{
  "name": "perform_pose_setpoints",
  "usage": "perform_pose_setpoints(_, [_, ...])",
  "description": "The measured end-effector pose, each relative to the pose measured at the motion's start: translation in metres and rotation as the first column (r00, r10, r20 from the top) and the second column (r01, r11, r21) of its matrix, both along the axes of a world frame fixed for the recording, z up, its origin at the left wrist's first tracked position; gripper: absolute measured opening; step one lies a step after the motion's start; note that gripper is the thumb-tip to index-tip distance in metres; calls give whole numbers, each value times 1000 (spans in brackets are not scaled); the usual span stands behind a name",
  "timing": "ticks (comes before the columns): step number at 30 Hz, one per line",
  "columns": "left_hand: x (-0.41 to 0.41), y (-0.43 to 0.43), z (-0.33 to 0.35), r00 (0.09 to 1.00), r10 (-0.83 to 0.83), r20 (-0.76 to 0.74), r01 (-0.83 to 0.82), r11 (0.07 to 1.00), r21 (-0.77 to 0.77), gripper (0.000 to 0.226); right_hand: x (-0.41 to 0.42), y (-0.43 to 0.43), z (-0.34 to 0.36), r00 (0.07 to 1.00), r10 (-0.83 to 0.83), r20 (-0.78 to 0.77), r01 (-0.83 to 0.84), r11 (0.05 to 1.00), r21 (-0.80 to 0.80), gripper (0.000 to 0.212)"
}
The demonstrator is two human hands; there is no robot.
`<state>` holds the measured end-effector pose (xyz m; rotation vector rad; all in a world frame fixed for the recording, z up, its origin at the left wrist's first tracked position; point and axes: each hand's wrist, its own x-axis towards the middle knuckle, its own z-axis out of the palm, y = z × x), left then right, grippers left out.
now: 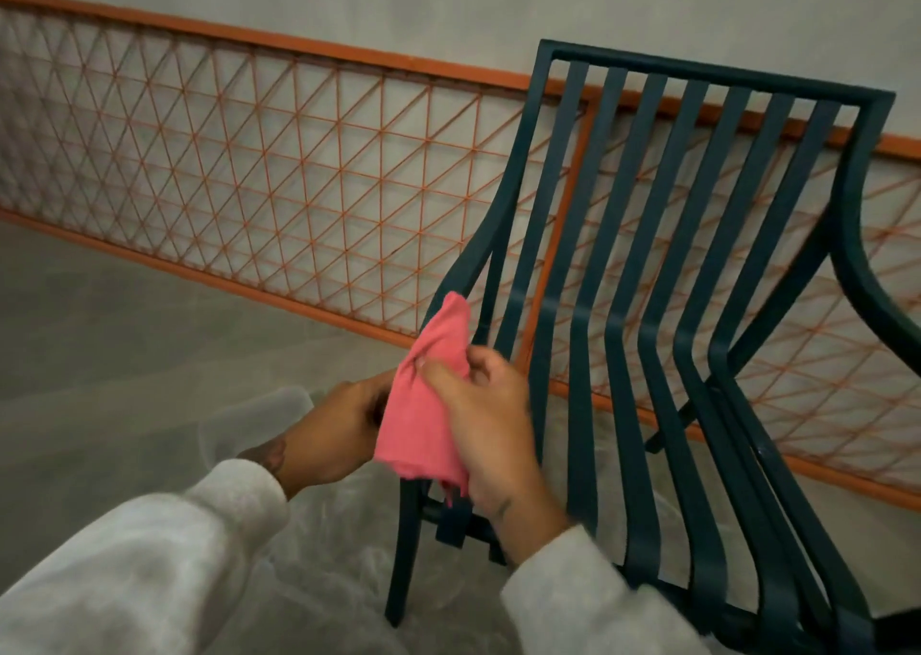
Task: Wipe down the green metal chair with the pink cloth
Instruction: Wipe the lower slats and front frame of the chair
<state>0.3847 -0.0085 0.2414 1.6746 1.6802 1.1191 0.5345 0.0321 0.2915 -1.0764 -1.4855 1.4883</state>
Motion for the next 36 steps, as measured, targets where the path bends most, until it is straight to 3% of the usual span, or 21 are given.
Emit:
perform_pose_setpoints(4, [-1, 1, 0, 999, -5, -54, 4, 1000, -18, 47, -3, -4, -4, 1000, -26, 18, 26, 1000, -2, 13])
perform_pose_setpoints(11, [-2, 3, 1, 998, -55, -3, 55, 994, -93, 48, -19, 40, 42, 989, -91, -112, 62, 969, -240, 35])
perform_pose_setpoints(18, [-1, 0, 3, 998, -8, -69, 5, 999, -45, 50, -2, -7, 0, 1000, 1, 19, -1, 1000, 20, 18])
perform_pose_setpoints(28, [-5, 0, 4, 1000, 2, -16, -3, 994, -110, 44, -13, 21, 21, 1000, 16, -4, -16, 998, -62, 30])
perform_pose_setpoints(33, [2, -6, 2, 997, 0, 77, 7, 997, -82, 57, 24, 24, -6, 958, 143, -248, -202, 952, -230, 20])
perform_pose_setpoints(36, [8, -11, 2, 995, 29, 96, -21, 996, -86, 53, 47, 26, -21, 876, 65, -478, -244, 915, -321, 23])
